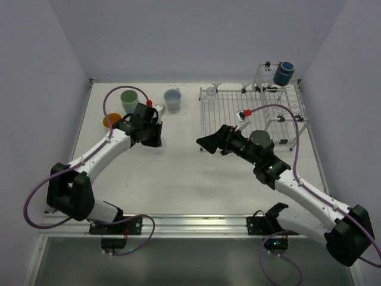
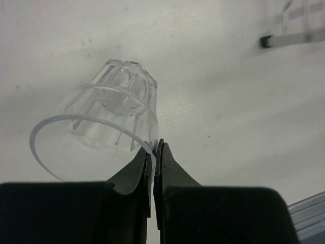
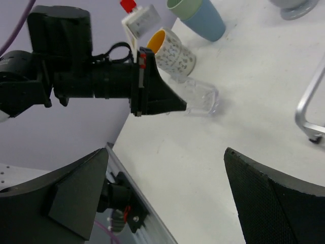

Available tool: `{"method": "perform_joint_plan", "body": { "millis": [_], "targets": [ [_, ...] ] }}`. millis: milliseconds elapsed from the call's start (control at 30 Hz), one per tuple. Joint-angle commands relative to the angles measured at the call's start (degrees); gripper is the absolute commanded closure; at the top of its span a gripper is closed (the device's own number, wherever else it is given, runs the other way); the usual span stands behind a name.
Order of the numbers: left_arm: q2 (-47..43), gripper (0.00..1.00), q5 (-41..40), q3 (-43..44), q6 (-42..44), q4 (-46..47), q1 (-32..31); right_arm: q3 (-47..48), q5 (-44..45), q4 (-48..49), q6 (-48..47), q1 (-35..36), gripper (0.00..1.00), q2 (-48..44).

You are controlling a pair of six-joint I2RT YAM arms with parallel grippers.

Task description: Unload the cups from the dish rack

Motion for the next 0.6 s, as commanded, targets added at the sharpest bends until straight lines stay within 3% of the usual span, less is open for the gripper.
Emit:
{"method": "perform_joint_plan", "body": {
  "millis": [0, 200, 567],
  "targets": [
    [2.69, 1.0, -6.1, 4.21, 5.37, -9.39, -0.99, 1.21, 6.27, -12.46, -9.62, -0.08, 0.01, -4.11],
    [9.9, 1.0, -13.31, 9.04, 6.78, -14.84, -2.48, 0.34, 9.79, -16.09, -13.16, 0.0, 0.01, -7.46],
    [20.8, 1.0, -14.11, 14.75, 8.18, -18.19, -4.34, -0.89, 7.77, -15.04, -13.6, -0.08, 0.01, -7.99]
  ]
}}
